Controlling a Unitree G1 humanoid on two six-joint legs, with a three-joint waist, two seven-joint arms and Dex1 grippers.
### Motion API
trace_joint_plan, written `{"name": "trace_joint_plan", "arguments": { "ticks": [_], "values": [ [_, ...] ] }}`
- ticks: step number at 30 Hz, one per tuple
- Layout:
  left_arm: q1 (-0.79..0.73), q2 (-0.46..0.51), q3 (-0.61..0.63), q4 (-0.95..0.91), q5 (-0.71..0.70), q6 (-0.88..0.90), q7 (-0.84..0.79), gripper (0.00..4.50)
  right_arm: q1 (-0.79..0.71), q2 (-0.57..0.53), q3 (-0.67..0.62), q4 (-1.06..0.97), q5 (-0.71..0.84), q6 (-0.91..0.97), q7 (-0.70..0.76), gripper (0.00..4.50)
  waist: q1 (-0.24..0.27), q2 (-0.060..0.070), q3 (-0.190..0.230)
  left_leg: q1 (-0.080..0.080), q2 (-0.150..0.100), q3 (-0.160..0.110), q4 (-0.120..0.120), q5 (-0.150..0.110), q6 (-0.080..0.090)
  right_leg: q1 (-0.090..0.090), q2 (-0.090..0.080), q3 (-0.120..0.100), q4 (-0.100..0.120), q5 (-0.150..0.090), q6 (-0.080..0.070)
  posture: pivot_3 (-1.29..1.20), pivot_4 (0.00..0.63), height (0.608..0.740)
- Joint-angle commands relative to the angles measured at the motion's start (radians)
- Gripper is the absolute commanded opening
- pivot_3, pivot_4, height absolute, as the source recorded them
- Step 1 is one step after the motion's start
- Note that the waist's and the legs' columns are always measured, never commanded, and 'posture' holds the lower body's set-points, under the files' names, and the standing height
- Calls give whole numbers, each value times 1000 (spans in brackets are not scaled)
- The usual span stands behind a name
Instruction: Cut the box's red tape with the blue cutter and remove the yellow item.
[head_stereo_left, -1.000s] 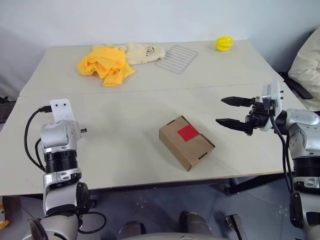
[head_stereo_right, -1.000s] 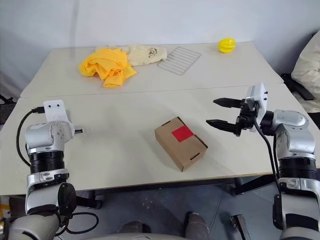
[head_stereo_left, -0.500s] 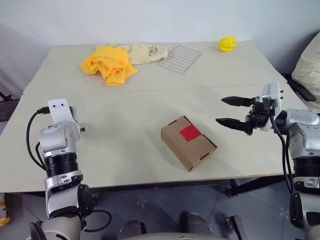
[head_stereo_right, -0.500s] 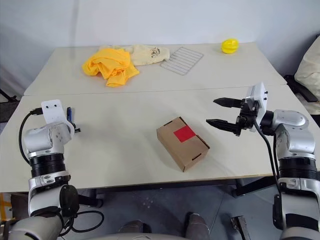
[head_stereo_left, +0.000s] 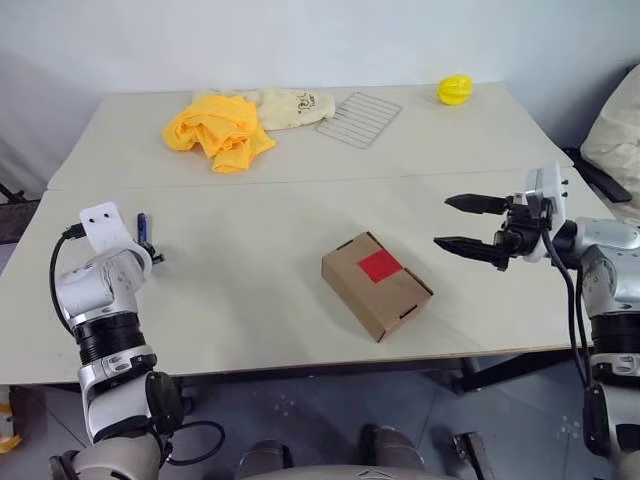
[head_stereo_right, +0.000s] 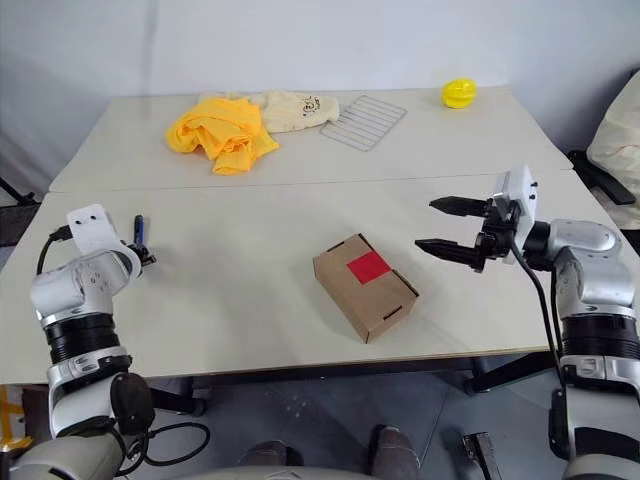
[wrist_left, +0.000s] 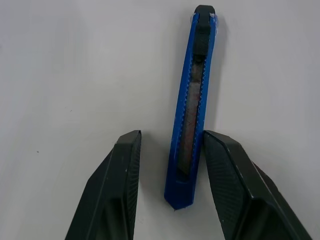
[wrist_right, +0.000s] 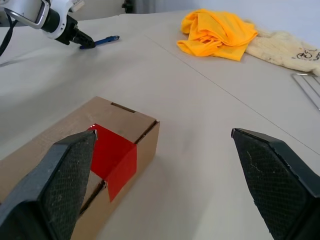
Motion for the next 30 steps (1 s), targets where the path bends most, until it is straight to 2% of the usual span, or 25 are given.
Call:
{"name": "trace_joint_plan", "arguments": {
  "ticks": [1, 4, 8, 11, 19, 22, 24, 26, 30],
  "values": [
    [35, -8, 4, 60, 4, 97, 3, 2044, -15, -21, -17, -37, 10, 2, 3, 4500, -1, 1, 0, 0, 0, 0, 0, 0, 0, 0, 0, 0, 0, 0, 0, 0, 150, 740],
    [38, 0, -11, 60, 11, 134, -4, 2044, -13, -22, -16, -37, 8, 1, 3, 4500, -1, 2, -1, 0, 0, 1, -1, 0, 0, 0, 0, 0, 0, 0, 0, 0, 150, 740],
    [44, -12, -5, 47, 8, 139, -3, 1262, -16, -22, -15, -34, 6, 0, 0, 4500, -2, 3, -2, 1, 0, 2, -2, 0, 0, 0, 0, 1, 0, 0, 0, 0, 150, 740],
    [48, -5, -20, 39, 10, 143, -17, 411, -13, -24, -17, -35, 6, 0, 1, 4500, -4, 5, -3, 2, 0, 2, -2, 0, 0, 0, 0, 2, -1, 0, 0, 0, 150, 740],
    [54, 41, -87, 24, 13, 173, -79, 378, -13, -27, -18, -33, 3, -2, -1, 4500, -4, 6, -3, 2, 0, 3, -3, 0, 0, 0, 0, 2, -1, 0, 0, 0, 150, 740],
    [87, 110, -228, -29, -4, 185, -206, 378, -12, -30, -25, -42, 7, 2, -7, 4500, -6, 6, -3, 2, 0, 3, -3, 0, 0, -1, 0, 2, -1, 0, 0, 0, 150, 740],
    [147, 198, -379, -129, -37, 137, -380, 378, -2, -38, -35, -69, 19, 16, -12, 4500, -6, 6, -3, 2, 0, 3, -3, 0, 0, -1, 0, 3, -1, 0, 0, 0, 150, 740],
    [205, 270, -478, -222, -56, 49, -525, 378, 11, -46, -45, -108, 33, 36, -19, 4500, -7, 7, -3, 2, 0, 4, -4, 0, -1, -3, 0, 4, -1, 0, 0, 0, 150, 740],
    [297, 361, -533, -305, -57, -159, -719, 378, 56, -61, -59, -224, 62, 92, -40, 4500, 10, 7, -3, 1, 0, 4, -4, -1, -1, -3, 0, 3, -1, 0, 0, 0, 150, 740]
  ]
}}
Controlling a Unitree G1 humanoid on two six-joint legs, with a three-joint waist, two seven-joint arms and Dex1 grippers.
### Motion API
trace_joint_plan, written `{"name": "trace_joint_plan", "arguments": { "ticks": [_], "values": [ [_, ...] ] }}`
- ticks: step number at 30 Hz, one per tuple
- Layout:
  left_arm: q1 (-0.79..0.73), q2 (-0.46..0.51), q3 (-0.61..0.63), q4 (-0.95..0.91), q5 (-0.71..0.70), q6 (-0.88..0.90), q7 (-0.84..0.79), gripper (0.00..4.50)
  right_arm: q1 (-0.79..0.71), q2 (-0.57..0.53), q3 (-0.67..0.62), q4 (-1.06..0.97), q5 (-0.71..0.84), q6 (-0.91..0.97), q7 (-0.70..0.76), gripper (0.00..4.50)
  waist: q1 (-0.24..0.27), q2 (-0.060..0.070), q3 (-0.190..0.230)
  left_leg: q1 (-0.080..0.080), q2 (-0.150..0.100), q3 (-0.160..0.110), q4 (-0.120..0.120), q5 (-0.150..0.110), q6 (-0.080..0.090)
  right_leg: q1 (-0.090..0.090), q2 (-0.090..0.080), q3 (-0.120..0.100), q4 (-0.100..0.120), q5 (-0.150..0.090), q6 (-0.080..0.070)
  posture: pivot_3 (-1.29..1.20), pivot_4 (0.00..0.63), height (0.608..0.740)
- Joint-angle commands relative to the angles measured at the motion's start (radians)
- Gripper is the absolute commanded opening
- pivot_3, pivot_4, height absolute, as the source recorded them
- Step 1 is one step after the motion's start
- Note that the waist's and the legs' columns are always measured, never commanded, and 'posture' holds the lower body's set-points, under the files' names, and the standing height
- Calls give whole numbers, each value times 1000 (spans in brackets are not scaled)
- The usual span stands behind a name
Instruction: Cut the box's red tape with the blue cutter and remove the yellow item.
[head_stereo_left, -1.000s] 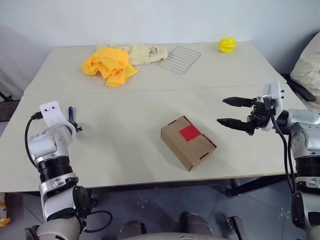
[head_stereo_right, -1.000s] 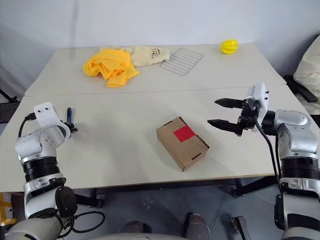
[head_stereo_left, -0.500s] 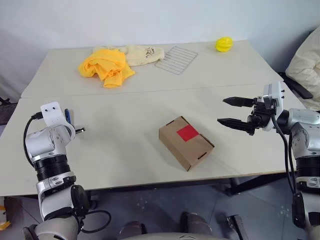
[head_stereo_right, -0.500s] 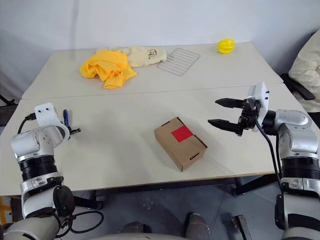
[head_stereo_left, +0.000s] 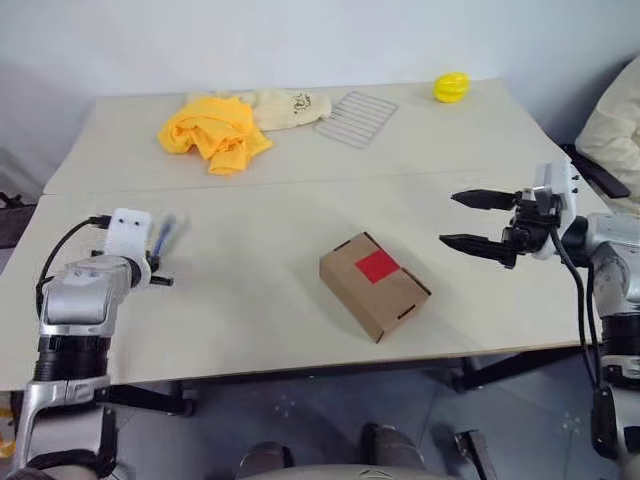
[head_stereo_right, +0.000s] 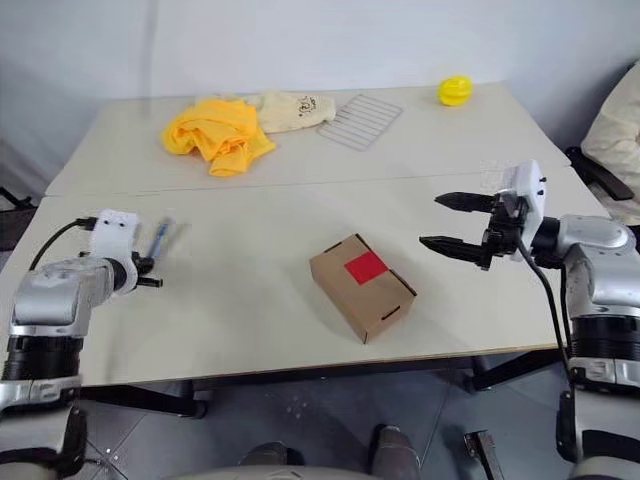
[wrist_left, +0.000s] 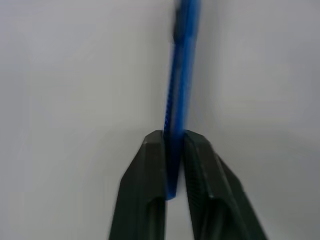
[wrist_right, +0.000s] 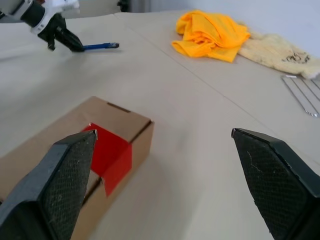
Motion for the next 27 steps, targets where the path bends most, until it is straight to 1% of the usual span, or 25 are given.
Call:
{"name": "trace_joint_plan", "arguments": {
  "ticks": [1, 3, 5, 6, 8, 9, 10, 12, 16, 20, 23, 27],
  "values": [
    [78, 33, -63, -52, -20, -217, -184, 378, 39, -31, -38, -142, 52, 54, -21, 4500, 7, 0, 0, 0, 0, 0, 0, 0, 0, 0, 0, 0, 0, 0, 0, 0, 150, 740],
    [146, 65, -59, -79, -33, -413, -318, 378, 97, -53, -26, -281, 75, 135, -52, 4500, 12, 0, 0, -1, 0, 0, 1, -1, 0, -1, 0, 0, 0, 0, 0, 0, 150, 740],
    [178, 85, -60, -77, -32, -501, -390, 378, 125, -65, -20, -354, 82, 180, -86, 4500, 12, 0, 0, -4, 1, 0, 1, -2, 0, -3, 0, -1, 0, -1, -1, 0, 150, 740],
    [184, 92, -63, -56, -25, -586, -432, 378, 140, -57, -23, -411, 94, 203, -120, 4500, 13, 0, 0, -5, 1, 0, 1, -2, 0, -4, 0, -1, 0, -1, -1, 0, 150, 740],
    [184, 96, -72, -23, -22, -747, -520, 378, 179, -35, -18, -555, 141, 258, -182, 4109, 14, 0, 0, -7, 1, 0, 1, -2, 0, -5, 0, -1, 0, -1, -1, 0, 150, 740],
    [182, 87, -69, -14, -35, -809, -560, 378, 194, -28, -14, -615, 163, 292, -216, 3913, 15, 0, 0, -8, 1, 0, 2, -2, 0, -7, 0, -2, 0, -1, -1, 0, 150, 740],
    [181, 83, -70, -11, -40, -837, -583, 378, 202, -20, -14, -649, 182, 317, -244, 3613, 15, -1, 0, -12, 1, -1, 3, -2, 0, -9, 0, -2, 1, -1, -1, 0, 150, 740],
    [185, 79, -79, -10, -40, -876, -619, 378, 219, 2, -14, -701, 213, 342, -285, 3613, 15, -1, 1, -19, 1, -1, 7, -2, 0, -16, 0, -2, 4, 0, -2, 0, 150, 740],
    [173, 53, -62, 1, -52, -865, -613, 378, 256, 21, -18, -745, 239, 353, -326, 3613, 18, -3, 2, -19, 1, -1, 8, -3, 1, -16, 0, -2, 3, 0, -1, 0, 150, 740],
    [223, 71, -61, -47, -80, -895, -690, 378, 288, 4, -10, -761, 242, 341, -320, 3613, 18, -4, 2, -19, 1, -1, 7, -3, 1, -16, 0, -2, 3, 0, -1, 0, 150, 740],
    [236, 89, -73, -55, -46, -914, -703, 378, 285, -4, 8, -769, 239, 337, -312, 3613, 17, -5, 3, -19, 1, -1, 7, -3, 2, -16, 0, -3, 3, 0, -1, 0, 150, 740],
    [255, 105, -105, -69, 15, -949, -705, 378, 269, 15, 37, -781, 245, 339, -324, 3613, 17, -5, 3, -19, 1, -1, 7, -3, 2, -16, 0, -2, 3, 0, -1, 0, 150, 740]
  ]
}}
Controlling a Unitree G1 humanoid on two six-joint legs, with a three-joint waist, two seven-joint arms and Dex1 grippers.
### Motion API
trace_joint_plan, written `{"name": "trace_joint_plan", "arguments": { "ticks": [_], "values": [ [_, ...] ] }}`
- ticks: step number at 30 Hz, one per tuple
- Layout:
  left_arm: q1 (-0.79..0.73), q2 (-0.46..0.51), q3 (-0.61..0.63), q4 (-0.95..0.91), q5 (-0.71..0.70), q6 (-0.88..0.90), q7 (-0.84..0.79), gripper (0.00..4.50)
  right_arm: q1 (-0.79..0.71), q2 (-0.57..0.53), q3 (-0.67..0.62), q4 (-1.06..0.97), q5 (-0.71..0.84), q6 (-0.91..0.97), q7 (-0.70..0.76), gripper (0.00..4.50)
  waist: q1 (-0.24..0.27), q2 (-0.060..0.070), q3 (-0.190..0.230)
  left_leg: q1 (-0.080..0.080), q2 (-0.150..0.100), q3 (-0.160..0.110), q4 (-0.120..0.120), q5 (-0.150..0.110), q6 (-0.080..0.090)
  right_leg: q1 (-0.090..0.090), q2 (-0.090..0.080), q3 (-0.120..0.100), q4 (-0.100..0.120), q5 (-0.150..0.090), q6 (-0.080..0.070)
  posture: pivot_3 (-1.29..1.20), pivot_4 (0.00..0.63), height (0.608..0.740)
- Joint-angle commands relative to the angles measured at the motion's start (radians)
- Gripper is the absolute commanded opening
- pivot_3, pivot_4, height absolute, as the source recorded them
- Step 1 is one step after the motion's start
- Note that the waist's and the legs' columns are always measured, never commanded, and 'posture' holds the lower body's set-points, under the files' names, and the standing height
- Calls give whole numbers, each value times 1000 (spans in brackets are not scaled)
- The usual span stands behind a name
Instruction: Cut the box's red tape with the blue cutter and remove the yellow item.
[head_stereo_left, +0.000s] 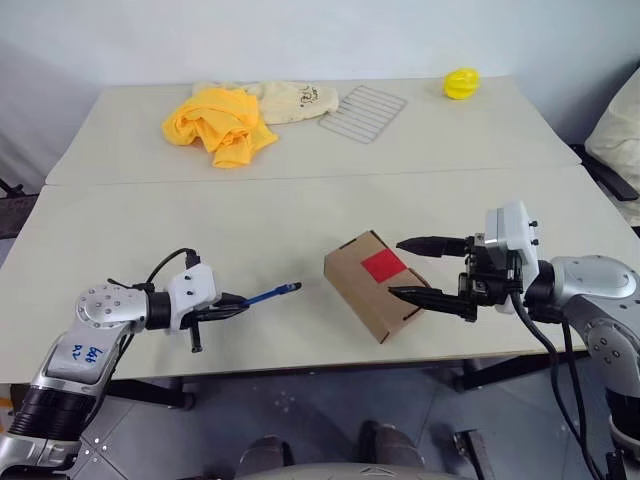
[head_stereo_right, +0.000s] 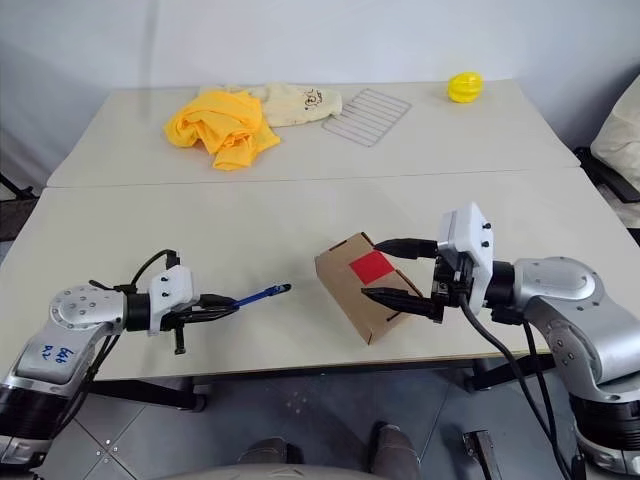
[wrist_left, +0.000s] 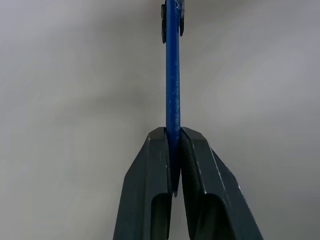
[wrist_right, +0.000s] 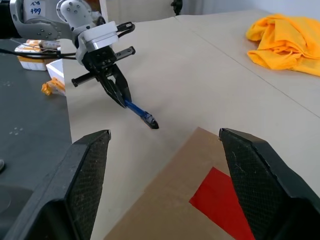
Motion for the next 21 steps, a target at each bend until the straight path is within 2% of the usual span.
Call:
{"name": "trace_joint_plan", "arguments": {
  "ticks": [1, 5, 6, 8, 10, 11, 12, 21],
  "values": [
    [24, 16, -24, -43, 58, -40, 9, 378, -21, 9, 16, -49, 26, -10, -9, 3613, 0, 0, 0, 0, 0, 0, 0, 0, 0, 0, 0, 0, 0, 0, 0, 0, 150, 740],
    [43, 6, -34, -64, 111, -71, 44, 378, -13, 21, 33, -43, 22, -20, -15, 3613, 2, 0, 0, 0, 0, 0, 0, 0, 0, 0, 0, 0, 0, 0, 0, 0, 150, 740],
    [46, 6, -32, -81, 98, -34, 41, 378, -8, 20, 36, -37, 16, -28, -9, 3613, 2, 0, 0, 0, 0, 0, 0, 0, 0, 0, 0, 0, 0, 0, 0, 0, 150, 740],
    [42, 30, -46, -122, -15, 133, -62, 378, -2, 19, 38, -27, 12, -39, -2, 3613, 2, 0, 0, 0, 0, 0, 0, 0, 0, 0, 0, 0, 0, 0, 0, 0, 150, 740],
    [25, 14, -32, -128, -38, 210, -40, 378, -1, 16, 37, -17, 11, -47, 3, 3613, 1, 0, 0, 0, 0, 0, 0, 0, 0, 0, 0, 0, 0, 0, 0, 0, 150, 740],
    [27, 15, -32, -136, -26, 202, -33, 763, -1, 15, 37, -11, 10, -52, 5, 3574, 1, 0, 0, 0, 0, 0, 0, 0, 0, 0, 0, 0, 0, 0, 0, 0, 150, 740],
    [35, 20, -34, -152, -17, 202, -31, 947, 0, 13, 36, -5, 7, -57, 8, 3574, 1, 0, 0, 0, 0, 0, 0, 0, 0, 0, 0, 0, 0, 0, 0, 0, 150, 740],
    [78, 24, 4, -230, -41, 230, -16, 3517, 12, 2, 27, 22, -2, -80, 24, 3574, 2, 0, 0, 0, 0, 0, 0, 0, 0, 0, 0, 0, 0, 0, 0, 0, 150, 740]
  ]
}}
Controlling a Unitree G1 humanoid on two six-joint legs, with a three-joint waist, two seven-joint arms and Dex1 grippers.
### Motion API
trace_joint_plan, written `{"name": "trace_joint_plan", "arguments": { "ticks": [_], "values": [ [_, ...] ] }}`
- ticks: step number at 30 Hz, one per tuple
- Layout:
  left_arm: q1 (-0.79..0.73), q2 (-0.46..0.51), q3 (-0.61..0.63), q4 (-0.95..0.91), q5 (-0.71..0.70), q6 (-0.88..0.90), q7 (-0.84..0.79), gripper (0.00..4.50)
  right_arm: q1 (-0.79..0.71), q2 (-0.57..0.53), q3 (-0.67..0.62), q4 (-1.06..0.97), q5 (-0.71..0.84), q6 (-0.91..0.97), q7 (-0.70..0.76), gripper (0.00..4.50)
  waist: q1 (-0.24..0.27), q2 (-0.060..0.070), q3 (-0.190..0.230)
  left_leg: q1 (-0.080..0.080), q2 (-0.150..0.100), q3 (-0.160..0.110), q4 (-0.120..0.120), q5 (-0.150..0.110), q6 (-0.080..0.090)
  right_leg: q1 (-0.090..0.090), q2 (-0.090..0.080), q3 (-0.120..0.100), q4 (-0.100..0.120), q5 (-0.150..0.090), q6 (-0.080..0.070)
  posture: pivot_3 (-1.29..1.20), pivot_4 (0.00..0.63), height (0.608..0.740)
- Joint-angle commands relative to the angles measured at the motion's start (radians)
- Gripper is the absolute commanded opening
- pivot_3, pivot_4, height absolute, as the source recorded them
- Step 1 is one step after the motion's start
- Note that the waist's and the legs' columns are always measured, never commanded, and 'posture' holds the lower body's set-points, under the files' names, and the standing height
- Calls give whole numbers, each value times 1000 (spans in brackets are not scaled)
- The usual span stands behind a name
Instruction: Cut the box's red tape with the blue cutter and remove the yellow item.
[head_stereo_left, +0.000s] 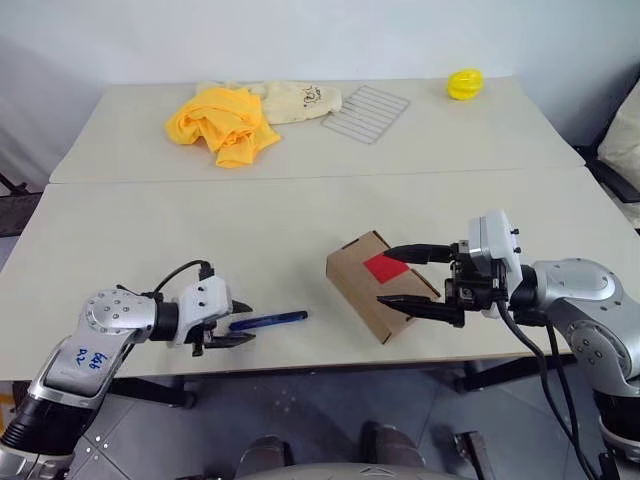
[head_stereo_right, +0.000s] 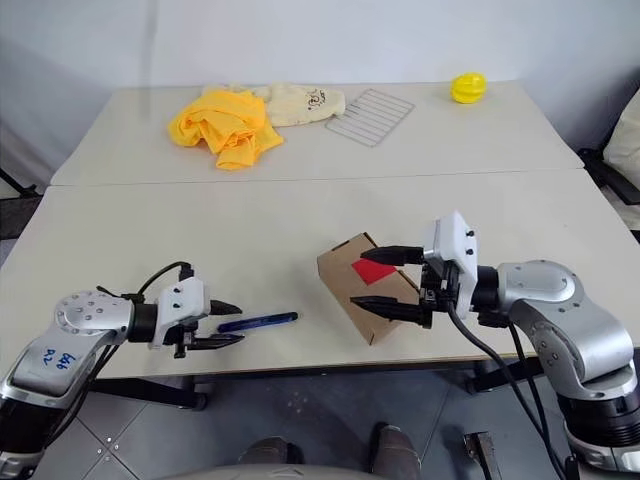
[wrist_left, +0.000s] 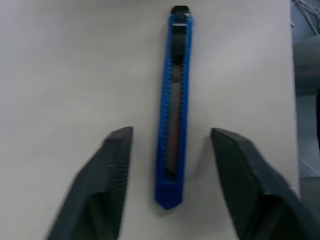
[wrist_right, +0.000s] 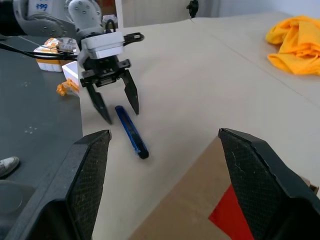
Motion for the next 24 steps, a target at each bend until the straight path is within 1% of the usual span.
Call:
{"name": "trace_joint_plan", "arguments": {
  "ticks": [1, 2, 3, 6, 11, 15, 18, 23, 24],
  "values": [
    [10, 7, 37, -32, -27, -4, 0, 3818, -5, -16, -18, -18, 7, -21, 18, 3574, 0, 0, 0, 0, 0, 0, 0, 0, 0, 0, 0, 0, 0, 0, 0, 0, 150, 740],
    [9, 5, 40, -30, -31, -8, -1, 4067, -8, -18, -12, -20, 6, -22, 24, 3574, 0, 0, 0, 0, 0, 0, 0, 0, 0, 0, 0, 0, 0, 0, 0, 0, 150, 740],
    [7, 3, 43, -27, -36, -12, -3, 4444, -13, -19, -6, -23, 8, -20, 28, 3574, 0, 0, 0, 0, 0, 0, 0, 0, 0, 0, 0, 0, 0, 0, 0, 0, 150, 740],
    [-1, 6, 41, 15, -35, -46, -18, 4480, -40, -16, 22, -39, 15, -8, 38, 3574, -1, 0, 0, 0, 0, 0, 0, 0, 0, 0, 0, 0, 0, 0, 0, 0, 150, 740],
    [-32, -18, 23, 143, -9, -110, -17, 4480, -76, 11, 67, -50, 21, -2, 33, 3574, -1, 0, 0, 0, 0, 0, 0, 0, 0, 0, 0, 0, 0, 0, 0, 0, 150, 740],
    [-61, -17, -19, 243, 26, -159, -48, 4480, -84, 16, 86, -53, 23, 1, 38, 3574, 2, 0, 0, 0, 0, 0, 0, 0, 0, 0, 0, 0, 0, 0, 0, 0, 150, 740],
    [-78, -9, -44, 271, 33, -156, -69, 3935, -86, 16, 87, -54, 24, 3, 37, 3574, 0, 0, 0, 1, 0, 0, 1, 0, 0, 1, 0, 0, 1, 0, 0, 0, 150, 740],
    [-105, -10, -79, 285, 38, -157, -105, 2527, -91, 12, 91, -60, 23, 9, 44, 3574, 1, 0, 0, 2, 0, 0, 1, 0, 0, 1, 0, 1, 3, 0, 0, 0, 150, 740],
    [-111, -5, -91, 287, 45, -153, -116, 2527, -93, 12, 94, -62, 23, 10, 46, 3574, 1, 0, 0, 2, 0, 0, 1, 0, 0, 1, 0, 1, 3, 0, 0, 0, 150, 740]
  ]
}}
